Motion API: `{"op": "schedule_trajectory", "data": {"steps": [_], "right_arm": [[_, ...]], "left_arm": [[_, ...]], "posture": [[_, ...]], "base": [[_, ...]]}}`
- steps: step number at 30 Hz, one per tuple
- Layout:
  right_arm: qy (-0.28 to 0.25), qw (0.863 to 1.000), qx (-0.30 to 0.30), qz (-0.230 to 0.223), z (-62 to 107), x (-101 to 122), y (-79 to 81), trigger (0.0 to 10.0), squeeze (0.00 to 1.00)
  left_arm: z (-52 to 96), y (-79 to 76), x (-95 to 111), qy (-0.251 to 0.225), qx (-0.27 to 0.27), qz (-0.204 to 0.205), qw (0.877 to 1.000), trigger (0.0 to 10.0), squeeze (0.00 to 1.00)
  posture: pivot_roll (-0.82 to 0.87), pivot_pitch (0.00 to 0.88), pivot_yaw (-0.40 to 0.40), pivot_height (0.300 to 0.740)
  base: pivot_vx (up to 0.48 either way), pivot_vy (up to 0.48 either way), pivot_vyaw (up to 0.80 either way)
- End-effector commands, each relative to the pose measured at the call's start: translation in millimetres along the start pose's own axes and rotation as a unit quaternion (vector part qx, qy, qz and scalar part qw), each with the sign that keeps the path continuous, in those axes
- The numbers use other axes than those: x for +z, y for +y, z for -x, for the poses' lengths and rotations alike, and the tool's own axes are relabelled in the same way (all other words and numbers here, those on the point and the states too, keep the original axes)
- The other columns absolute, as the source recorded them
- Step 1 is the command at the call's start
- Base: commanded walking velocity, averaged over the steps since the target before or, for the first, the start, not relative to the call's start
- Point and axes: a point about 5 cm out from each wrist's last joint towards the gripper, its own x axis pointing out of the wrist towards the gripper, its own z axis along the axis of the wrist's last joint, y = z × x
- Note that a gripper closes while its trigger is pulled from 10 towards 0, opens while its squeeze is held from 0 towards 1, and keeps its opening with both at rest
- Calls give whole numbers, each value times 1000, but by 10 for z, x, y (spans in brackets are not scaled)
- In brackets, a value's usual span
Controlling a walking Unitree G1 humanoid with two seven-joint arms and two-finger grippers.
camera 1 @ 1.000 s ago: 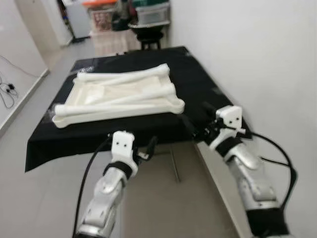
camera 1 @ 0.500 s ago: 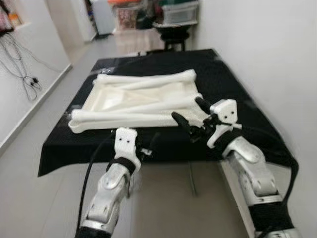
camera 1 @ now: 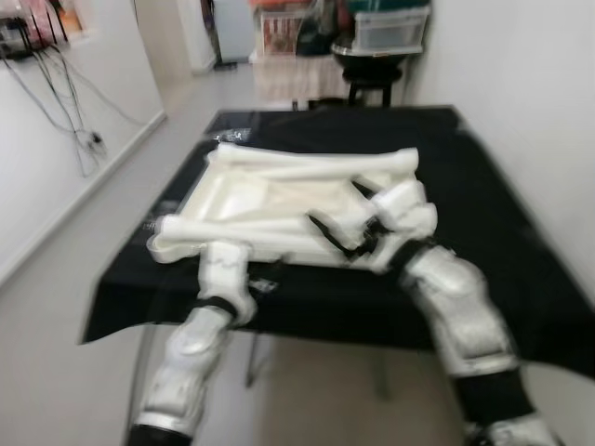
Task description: Building children table
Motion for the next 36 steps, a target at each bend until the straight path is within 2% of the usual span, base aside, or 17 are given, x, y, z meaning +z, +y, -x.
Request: {"op": "schedule_trajectory", "data": {"steps": [1,8,12,14,15,17,18,20,21,24,25,28,29,32,33,36], "right_arm": [[14,1000,-14,1,11,-13,-52,10000,0],[69,995,-69,31,-10,-73,-159,10000,0],[90,992,-67,53,2,-93,-189,10000,0],[112,991,-30,66,37,-106,-211,10000,0],[112,991,-30,66,37,-106,-211,10000,0],[138,986,42,89,110,-119,-201,10000,0],[138,986,42,89,110,-119,-201,10000,0],[172,972,106,116,193,-154,-181,10000,0],[172,972,106,116,193,-154,-181,10000,0],[243,948,159,133,253,-179,-238,10000,0],[243,948,159,133,253,-179,-238,10000,0],[308,910,232,151,279,-151,-285,10000,0],[308,910,232,151,279,-151,-285,10000,0],[342,891,251,160,177,-88,-340,10000,0],[342,891,251,160,177,-88,-340,10000,0],[386,868,252,183,51,-61,-405,10000,0]], "left_arm": [[-13,-68,3,1,-11,4,1000,10000,0],[-9,-70,9,-1,-10,5,1000,10000,0],[-6,-69,15,-2,-12,6,1000,10000,0],[2,-76,15,0,-13,6,1000,10000,0],[2,-76,15,0,-13,6,1000,10000,0],[14,-101,-3,9,-24,-1,1000,10000,0],[14,-101,-3,9,-24,-1,1000,10000,0],[36,-150,-33,20,-45,-4,999,10000,0],[36,-150,-33,20,-45,-4,999,10000,0],[153,-280,-126,51,-97,-5,994,10000,0],[153,-280,-126,51,-97,-5,994,10000,0],[243,-308,-193,69,-115,8,991,10000,0],[243,-308,-193,69,-115,8,991,10000,0],[253,-325,-199,73,-124,6,990,10000,0],[253,-325,-199,73,-124,6,990,10000,0],[260,-349,-196,74,-132,4,988,10000,0]], "posture": [[-3,21,35,740],[-1,24,35,740],[0,25,36,740],[5,24,35,740],[5,24,35,740],[7,20,33,740],[7,20,33,740],[9,17,29,740],[9,17,29,740],[18,17,20,740],[18,17,20,740],[28,11,10,740],[28,11,10,740],[31,11,4,740],[31,11,4,740],[35,17,-3,740]], "base": [[300,0,0],[296,0,0],[294,0,0],[285,0,0],[281,0,0],[127,0,0],[0,0,0],[0,0,0],[0,0,0],[0,0,0],[0,0,0],[0,0,0],[0,0,0],[0,0,0],[0,0,0],[0,0,0]]}}
